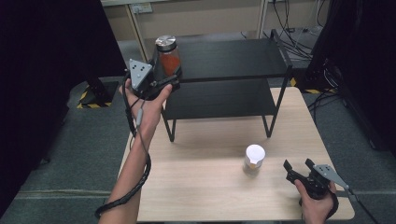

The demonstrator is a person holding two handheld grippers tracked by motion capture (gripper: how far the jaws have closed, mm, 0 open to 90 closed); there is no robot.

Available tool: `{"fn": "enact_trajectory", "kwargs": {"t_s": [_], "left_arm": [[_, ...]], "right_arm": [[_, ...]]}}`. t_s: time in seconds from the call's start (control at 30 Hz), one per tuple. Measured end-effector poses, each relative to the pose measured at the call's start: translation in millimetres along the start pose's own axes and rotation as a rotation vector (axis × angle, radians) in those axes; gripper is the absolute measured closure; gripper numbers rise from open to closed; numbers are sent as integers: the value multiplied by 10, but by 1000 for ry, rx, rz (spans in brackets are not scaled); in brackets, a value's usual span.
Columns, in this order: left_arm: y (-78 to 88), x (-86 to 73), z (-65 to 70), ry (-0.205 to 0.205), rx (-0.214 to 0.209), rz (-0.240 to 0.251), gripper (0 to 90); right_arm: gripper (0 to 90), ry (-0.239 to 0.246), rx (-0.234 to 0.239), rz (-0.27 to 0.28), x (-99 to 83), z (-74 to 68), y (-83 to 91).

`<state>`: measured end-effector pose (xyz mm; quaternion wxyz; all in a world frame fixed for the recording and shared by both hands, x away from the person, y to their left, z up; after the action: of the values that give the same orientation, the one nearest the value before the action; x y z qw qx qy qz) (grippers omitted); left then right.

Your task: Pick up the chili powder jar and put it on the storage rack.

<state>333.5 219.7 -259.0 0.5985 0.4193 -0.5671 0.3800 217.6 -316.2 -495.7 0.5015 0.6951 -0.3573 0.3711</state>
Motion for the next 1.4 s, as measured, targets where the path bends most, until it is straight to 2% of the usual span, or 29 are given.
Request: {"fn": "enact_trajectory", "kwargs": {"t_s": [0.33, 0.47, 0.6, 0.73, 0.83, 1.13, 1.4], "left_arm": [[105, -151, 45, -6, -21, 20, 121], [174, -263, 73, 10, -48, 35, 122], [230, -383, 106, 8, -62, 40, 121], [266, -476, 144, -7, -60, 43, 120], [295, -526, 185, -45, -48, 44, 119], [386, -702, 243, -59, -69, 43, 119], [436, -939, 258, -57, -93, 29, 117]], "right_arm": [[101, -1, 1, -2, 2, 0, -1], [101, -3, 1, 1, -3, 2, 1], [101, -1, 0, -1, 1, -1, 0], [101, -6, 2, -2, 3, 4, -1], [100, -6, 2, -3, 4, 3, -2], [100, -4, 2, -4, 6, 4, -2], [100, -6, 1, -3, 5, 4, -2]]}}
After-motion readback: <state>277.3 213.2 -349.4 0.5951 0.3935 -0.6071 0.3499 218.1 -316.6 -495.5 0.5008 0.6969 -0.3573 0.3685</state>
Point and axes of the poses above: each handheld gripper's, and its own axes: y roughly backward along the jaws, x roughly out of its top, z roughly to its right, the point moved 3 cm from there along -y, roughly forward along the jaws, and after that the axes turned 9 degrees about -z, right-handed, at the moved point
